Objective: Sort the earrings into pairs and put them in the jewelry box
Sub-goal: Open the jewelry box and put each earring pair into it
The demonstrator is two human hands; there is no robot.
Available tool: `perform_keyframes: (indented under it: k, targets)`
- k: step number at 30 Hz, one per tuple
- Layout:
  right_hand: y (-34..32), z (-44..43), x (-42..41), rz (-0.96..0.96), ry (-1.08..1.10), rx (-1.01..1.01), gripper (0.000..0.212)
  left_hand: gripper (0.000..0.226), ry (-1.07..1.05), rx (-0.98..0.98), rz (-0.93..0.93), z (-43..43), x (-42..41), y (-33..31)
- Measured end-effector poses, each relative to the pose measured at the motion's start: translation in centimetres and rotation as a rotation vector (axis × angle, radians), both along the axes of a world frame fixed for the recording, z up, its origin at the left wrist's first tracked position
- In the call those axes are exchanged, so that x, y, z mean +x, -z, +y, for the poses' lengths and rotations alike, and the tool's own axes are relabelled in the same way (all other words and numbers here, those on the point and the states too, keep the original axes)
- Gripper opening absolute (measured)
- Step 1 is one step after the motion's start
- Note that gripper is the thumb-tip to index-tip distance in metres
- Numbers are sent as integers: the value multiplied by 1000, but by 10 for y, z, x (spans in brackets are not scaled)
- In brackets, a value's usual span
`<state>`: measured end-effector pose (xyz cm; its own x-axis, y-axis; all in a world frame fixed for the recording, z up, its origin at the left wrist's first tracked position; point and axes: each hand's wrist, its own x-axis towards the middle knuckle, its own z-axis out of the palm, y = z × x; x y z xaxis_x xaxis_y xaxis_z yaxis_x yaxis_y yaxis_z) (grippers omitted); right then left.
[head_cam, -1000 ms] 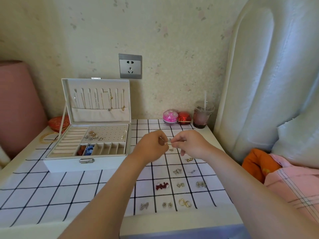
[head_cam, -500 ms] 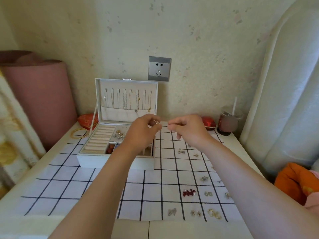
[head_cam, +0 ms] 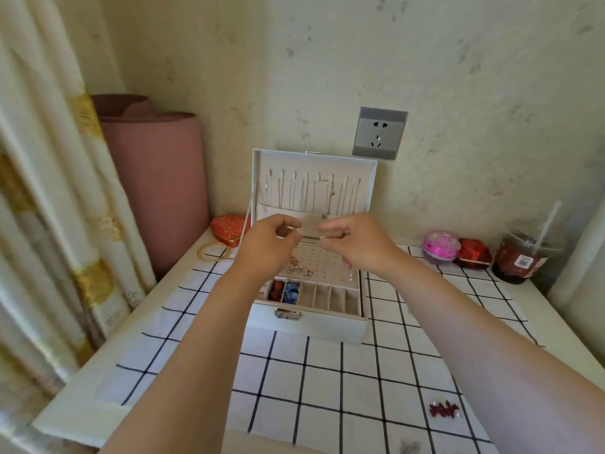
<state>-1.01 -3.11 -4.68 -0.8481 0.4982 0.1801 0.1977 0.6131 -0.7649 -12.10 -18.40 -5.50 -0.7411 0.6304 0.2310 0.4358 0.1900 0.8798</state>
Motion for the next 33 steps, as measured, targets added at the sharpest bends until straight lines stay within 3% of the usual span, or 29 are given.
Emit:
perform_keyframes:
  k: [7, 12, 22, 24, 30, 33]
  targets:
    - [11, -12, -26, -86, 15, 207, 15, 20, -51, -53, 27, -10, -21, 11]
    - [18, -22, -30, -156, 28, 455, 16, 18, -53, -73, 41, -13, -24, 14]
    - [24, -25, -37, -158, -23, 720, 17, 14, -45, -36, -36, -12, -18, 12]
    - [25, -23, -37, -155, -69, 707, 19, 13, -45, -26, -47, -12, -18, 12]
    - [19, -18, -38, -198, -71, 408, 17, 15, -55, 33, -115, -13, -17, 11]
    - [18, -16, -37, -213, -48, 298, 35, 16, -51, 49, -180, -12, -15, 9]
